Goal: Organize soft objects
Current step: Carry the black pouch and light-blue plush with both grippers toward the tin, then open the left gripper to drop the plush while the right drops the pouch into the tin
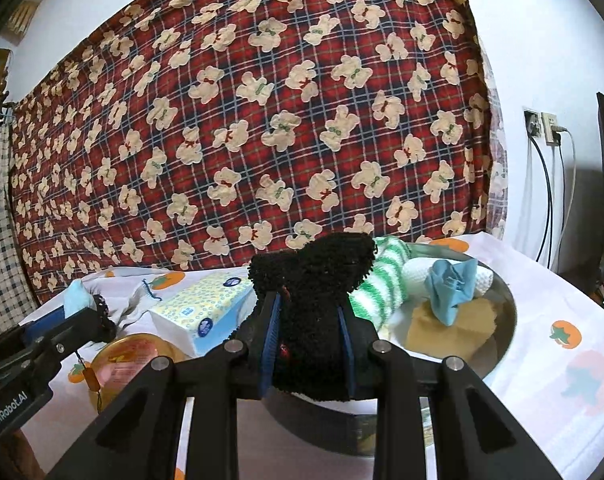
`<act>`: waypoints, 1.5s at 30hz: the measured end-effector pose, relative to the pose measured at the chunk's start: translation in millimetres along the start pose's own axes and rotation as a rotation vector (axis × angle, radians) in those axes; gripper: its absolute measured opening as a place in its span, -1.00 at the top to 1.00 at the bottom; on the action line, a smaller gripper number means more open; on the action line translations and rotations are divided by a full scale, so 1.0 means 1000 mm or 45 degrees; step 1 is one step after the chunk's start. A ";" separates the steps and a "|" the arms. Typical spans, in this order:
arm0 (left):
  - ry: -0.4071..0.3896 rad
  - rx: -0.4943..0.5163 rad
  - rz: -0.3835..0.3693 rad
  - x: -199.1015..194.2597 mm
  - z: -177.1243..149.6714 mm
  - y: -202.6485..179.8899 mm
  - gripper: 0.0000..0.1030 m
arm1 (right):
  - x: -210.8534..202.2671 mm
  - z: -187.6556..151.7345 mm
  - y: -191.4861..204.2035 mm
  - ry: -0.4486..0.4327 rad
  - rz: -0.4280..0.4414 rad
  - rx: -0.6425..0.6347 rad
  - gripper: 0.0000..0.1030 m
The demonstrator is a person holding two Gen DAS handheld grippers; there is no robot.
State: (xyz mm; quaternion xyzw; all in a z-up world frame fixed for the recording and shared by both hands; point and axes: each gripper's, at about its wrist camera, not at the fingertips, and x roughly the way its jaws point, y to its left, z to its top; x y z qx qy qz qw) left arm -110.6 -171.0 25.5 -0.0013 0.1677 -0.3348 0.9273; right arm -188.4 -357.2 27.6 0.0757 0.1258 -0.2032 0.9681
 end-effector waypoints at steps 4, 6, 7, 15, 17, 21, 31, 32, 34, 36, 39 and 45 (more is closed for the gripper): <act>0.010 0.008 -0.024 0.006 0.001 -0.009 0.34 | -0.001 0.001 -0.006 -0.006 -0.014 0.002 0.44; 0.011 0.014 -0.035 0.008 0.002 -0.014 0.34 | -0.001 0.002 -0.009 -0.011 -0.023 -0.004 0.44; 0.010 0.018 -0.040 0.009 0.003 -0.017 0.34 | -0.001 0.002 -0.010 -0.013 -0.027 -0.006 0.44; -0.008 0.052 -0.096 0.016 0.009 -0.042 0.34 | -0.002 0.007 -0.032 -0.035 -0.096 0.008 0.44; -0.013 0.061 -0.110 0.018 0.011 -0.048 0.34 | -0.002 0.008 -0.038 -0.033 -0.109 0.015 0.44; -0.021 0.067 -0.139 0.025 0.015 -0.060 0.34 | -0.001 0.010 -0.047 -0.047 -0.152 -0.001 0.44; -0.013 0.090 -0.159 0.039 0.017 -0.076 0.34 | -0.006 0.020 -0.098 -0.085 -0.311 0.063 0.44; -0.012 0.088 -0.161 0.041 0.018 -0.077 0.34 | -0.006 0.021 -0.102 -0.087 -0.323 0.068 0.44; -0.012 0.087 -0.167 0.045 0.020 -0.080 0.34 | -0.004 0.023 -0.106 -0.082 -0.342 0.067 0.44; -0.013 0.096 -0.171 0.050 0.022 -0.085 0.34 | -0.001 0.024 -0.107 -0.073 -0.352 0.048 0.44; -0.020 0.114 -0.175 0.058 0.024 -0.093 0.34 | 0.004 0.024 -0.104 -0.062 -0.362 0.001 0.44; -0.003 0.114 -0.192 0.080 0.027 -0.111 0.34 | 0.015 0.024 -0.099 -0.036 -0.388 -0.106 0.44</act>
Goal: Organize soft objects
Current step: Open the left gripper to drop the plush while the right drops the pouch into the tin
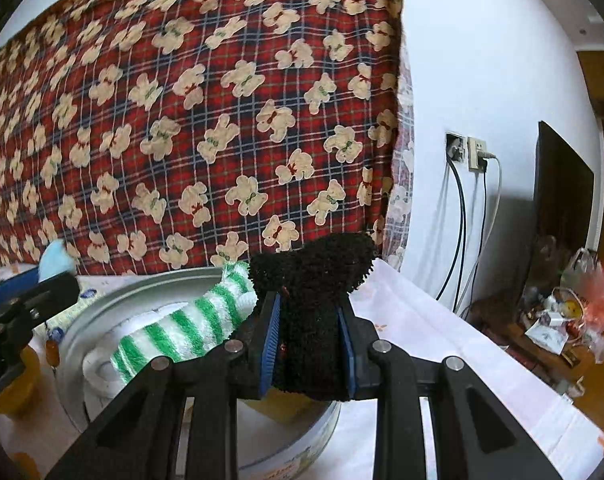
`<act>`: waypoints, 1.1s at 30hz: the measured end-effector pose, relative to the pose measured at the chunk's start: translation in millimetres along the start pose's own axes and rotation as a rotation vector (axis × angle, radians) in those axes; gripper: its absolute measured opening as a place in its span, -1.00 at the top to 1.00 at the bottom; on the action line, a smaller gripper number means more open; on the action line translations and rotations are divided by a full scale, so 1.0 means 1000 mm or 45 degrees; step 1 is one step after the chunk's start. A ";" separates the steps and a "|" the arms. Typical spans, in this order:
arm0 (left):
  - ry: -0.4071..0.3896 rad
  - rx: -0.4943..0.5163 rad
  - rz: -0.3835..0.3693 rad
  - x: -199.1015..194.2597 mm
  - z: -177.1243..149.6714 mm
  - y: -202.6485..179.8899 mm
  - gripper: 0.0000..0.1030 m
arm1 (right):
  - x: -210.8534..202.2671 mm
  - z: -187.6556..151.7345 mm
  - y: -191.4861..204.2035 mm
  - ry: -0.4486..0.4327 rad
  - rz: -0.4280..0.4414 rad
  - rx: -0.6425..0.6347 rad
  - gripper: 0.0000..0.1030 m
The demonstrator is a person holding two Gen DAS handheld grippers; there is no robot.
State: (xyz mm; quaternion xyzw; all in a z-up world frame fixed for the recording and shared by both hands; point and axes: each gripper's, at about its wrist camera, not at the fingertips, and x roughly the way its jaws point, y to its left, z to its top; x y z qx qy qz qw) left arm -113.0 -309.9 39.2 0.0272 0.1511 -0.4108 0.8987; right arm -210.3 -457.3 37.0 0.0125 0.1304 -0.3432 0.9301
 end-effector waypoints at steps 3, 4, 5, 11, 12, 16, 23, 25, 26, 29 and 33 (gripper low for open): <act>0.012 0.006 -0.008 0.011 0.000 -0.006 0.34 | 0.007 0.000 0.000 0.034 0.020 -0.005 0.44; 0.017 0.007 -0.010 0.015 0.000 -0.008 0.34 | 0.009 0.000 0.000 0.037 0.020 -0.006 0.44; 0.022 0.008 -0.007 0.021 0.000 -0.009 0.34 | 0.010 0.001 0.000 0.037 0.016 -0.012 0.44; 0.070 0.006 0.008 0.049 0.002 -0.008 0.34 | 0.020 0.002 0.004 0.063 0.034 -0.048 0.44; 0.079 0.006 0.015 0.053 0.001 -0.007 0.34 | 0.022 0.002 0.005 0.072 0.041 -0.052 0.44; 0.140 -0.004 0.043 0.066 -0.007 -0.003 0.34 | 0.031 0.003 0.009 0.108 0.072 -0.071 0.44; 0.177 -0.007 0.067 0.072 -0.009 -0.002 -0.11 | 0.047 0.002 0.020 0.206 0.183 -0.124 0.01; 0.185 -0.020 0.114 0.073 -0.009 0.000 -0.30 | 0.049 0.002 0.017 0.223 0.166 -0.102 -0.11; 0.184 -0.035 0.122 0.073 -0.009 0.003 -0.50 | 0.048 0.002 0.013 0.212 0.161 -0.075 -0.20; 0.136 -0.083 0.166 0.065 -0.009 0.010 -0.99 | 0.042 0.002 0.004 0.169 0.143 -0.016 -0.34; 0.060 -0.089 0.185 0.055 -0.008 0.013 -0.99 | 0.035 0.002 -0.005 0.121 0.114 0.043 -0.55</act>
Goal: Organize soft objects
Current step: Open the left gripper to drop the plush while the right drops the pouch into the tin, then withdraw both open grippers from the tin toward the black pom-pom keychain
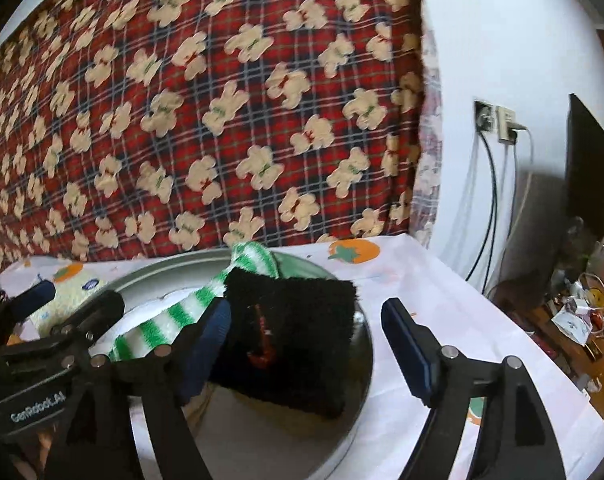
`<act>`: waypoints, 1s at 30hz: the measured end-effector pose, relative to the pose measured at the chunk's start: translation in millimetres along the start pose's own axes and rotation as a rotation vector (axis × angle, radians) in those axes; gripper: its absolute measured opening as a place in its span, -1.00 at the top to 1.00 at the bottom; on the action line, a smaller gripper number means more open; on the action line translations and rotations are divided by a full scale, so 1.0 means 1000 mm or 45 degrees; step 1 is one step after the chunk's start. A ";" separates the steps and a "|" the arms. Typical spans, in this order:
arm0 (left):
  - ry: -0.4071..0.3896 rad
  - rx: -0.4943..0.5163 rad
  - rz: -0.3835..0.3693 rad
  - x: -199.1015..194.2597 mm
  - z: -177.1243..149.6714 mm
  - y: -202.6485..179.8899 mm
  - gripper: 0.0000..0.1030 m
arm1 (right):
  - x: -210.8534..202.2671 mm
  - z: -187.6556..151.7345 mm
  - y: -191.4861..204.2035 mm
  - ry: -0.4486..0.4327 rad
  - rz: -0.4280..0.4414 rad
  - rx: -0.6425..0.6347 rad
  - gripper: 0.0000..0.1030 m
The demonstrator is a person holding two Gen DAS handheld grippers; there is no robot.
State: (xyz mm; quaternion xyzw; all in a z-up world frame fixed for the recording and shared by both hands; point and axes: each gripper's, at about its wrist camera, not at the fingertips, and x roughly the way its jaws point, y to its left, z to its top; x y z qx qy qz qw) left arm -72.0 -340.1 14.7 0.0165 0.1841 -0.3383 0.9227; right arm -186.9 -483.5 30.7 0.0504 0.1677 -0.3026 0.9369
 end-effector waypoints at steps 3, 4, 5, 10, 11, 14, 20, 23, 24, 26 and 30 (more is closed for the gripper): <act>0.039 0.037 -0.004 0.003 0.000 -0.003 -0.99 | -0.003 0.001 -0.003 -0.026 -0.004 0.019 -0.61; 0.045 0.046 -0.003 0.002 -0.001 -0.003 -0.99 | -0.005 0.001 -0.004 -0.036 -0.008 0.025 -0.63; 0.042 0.058 -0.002 0.000 -0.002 -0.005 -0.99 | -0.006 0.001 -0.005 -0.049 -0.010 0.032 -0.65; -0.005 0.119 0.014 -0.012 -0.005 -0.010 -0.99 | -0.017 0.001 -0.008 -0.115 -0.031 0.052 -0.67; -0.012 0.133 0.021 -0.014 -0.006 -0.011 -0.99 | -0.018 0.001 -0.009 -0.125 -0.032 0.055 -0.67; -0.019 0.148 0.031 -0.018 -0.007 -0.011 -0.99 | -0.027 0.001 -0.011 -0.184 -0.013 0.085 -0.67; -0.017 0.115 0.050 -0.023 -0.007 -0.003 -0.99 | -0.046 0.001 -0.013 -0.320 -0.011 0.139 -0.91; -0.013 0.111 0.053 -0.024 -0.009 0.000 -0.99 | -0.046 0.001 -0.012 -0.305 -0.019 0.136 -0.91; -0.013 0.114 0.055 -0.025 -0.009 0.000 -0.99 | -0.046 0.001 -0.012 -0.295 -0.017 0.138 -0.91; -0.015 0.118 0.058 -0.027 -0.010 0.001 -0.99 | -0.047 0.000 -0.012 -0.281 -0.016 0.146 -0.91; -0.023 0.122 0.061 -0.032 -0.012 0.004 -0.99 | -0.049 -0.001 -0.009 -0.280 -0.032 0.146 -0.91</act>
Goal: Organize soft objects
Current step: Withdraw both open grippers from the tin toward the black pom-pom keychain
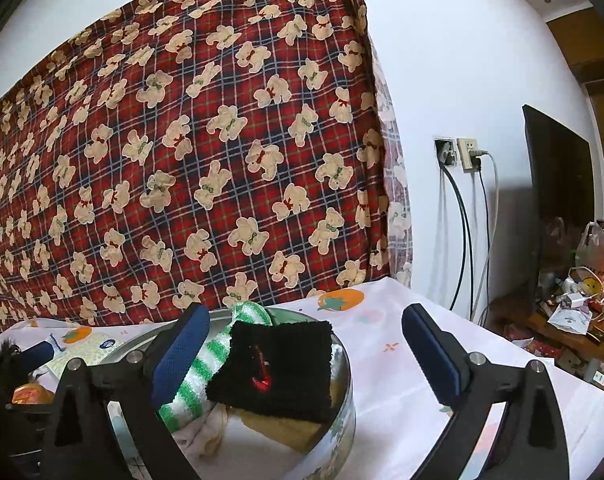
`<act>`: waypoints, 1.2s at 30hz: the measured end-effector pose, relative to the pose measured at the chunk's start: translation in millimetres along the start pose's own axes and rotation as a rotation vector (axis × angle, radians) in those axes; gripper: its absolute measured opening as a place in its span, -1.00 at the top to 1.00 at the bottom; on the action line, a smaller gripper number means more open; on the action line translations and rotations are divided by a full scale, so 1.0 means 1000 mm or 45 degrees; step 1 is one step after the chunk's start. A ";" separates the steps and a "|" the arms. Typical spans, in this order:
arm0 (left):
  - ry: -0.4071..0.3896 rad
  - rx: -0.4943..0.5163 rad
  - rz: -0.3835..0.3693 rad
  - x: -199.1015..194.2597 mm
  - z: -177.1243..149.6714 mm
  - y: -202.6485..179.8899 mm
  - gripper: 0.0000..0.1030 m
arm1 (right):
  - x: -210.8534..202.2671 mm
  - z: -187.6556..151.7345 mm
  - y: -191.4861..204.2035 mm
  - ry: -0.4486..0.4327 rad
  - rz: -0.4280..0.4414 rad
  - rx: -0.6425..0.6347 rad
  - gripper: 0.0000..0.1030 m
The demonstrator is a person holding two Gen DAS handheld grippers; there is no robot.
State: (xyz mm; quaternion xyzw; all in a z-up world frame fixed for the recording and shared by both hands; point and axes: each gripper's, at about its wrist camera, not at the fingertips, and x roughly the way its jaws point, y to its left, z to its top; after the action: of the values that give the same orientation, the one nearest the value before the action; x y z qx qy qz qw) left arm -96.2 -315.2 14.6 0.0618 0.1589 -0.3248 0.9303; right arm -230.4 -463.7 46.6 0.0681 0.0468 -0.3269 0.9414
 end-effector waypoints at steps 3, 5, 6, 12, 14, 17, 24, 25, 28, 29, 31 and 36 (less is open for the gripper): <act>-0.007 0.000 0.003 -0.004 -0.001 0.003 -0.99 | -0.007 -0.002 0.007 -0.003 0.003 -0.011 -0.91; -0.016 0.001 -0.002 -0.007 -0.002 0.005 -0.99 | -0.012 -0.003 0.013 -0.011 -0.001 -0.022 -0.91; -0.019 0.002 -0.004 -0.009 -0.003 0.005 -0.99 | -0.015 -0.003 0.015 -0.021 -0.001 -0.031 -0.91; -0.050 0.004 -0.025 -0.021 -0.006 0.011 -0.99 | -0.026 -0.003 0.018 -0.091 -0.055 -0.043 -0.91; -0.053 -0.001 -0.027 -0.024 -0.007 0.014 -0.99 | -0.028 -0.003 0.016 -0.094 -0.067 -0.026 -0.91; -0.049 -0.008 -0.030 -0.027 -0.008 0.017 -0.99 | -0.031 -0.003 0.015 -0.105 -0.081 -0.011 -0.91; -0.055 -0.020 -0.037 -0.036 -0.012 0.026 -0.99 | -0.048 -0.004 0.024 -0.201 -0.113 -0.047 -0.91; -0.056 -0.022 -0.038 -0.037 -0.012 0.028 -0.99 | -0.050 -0.003 0.026 -0.212 -0.122 -0.051 -0.91; -0.061 -0.026 -0.038 -0.042 -0.014 0.033 -0.99 | -0.057 -0.004 0.030 -0.250 -0.154 -0.064 -0.91; -0.066 -0.025 -0.040 -0.044 -0.014 0.034 -0.99 | -0.059 -0.004 0.031 -0.262 -0.160 -0.068 -0.91; -0.070 -0.024 -0.039 -0.047 -0.015 0.036 -0.99 | -0.063 -0.005 0.033 -0.281 -0.165 -0.072 -0.91; -0.070 -0.034 -0.033 -0.052 -0.017 0.045 -0.99 | -0.067 -0.009 0.038 -0.218 -0.081 0.045 -0.91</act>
State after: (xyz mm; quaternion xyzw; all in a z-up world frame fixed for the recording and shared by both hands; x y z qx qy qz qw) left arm -110.5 -245.8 16.3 0.0384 0.1383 -0.3364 0.9307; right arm -259.0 -391.9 50.0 0.0549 -0.0374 -0.3620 0.9298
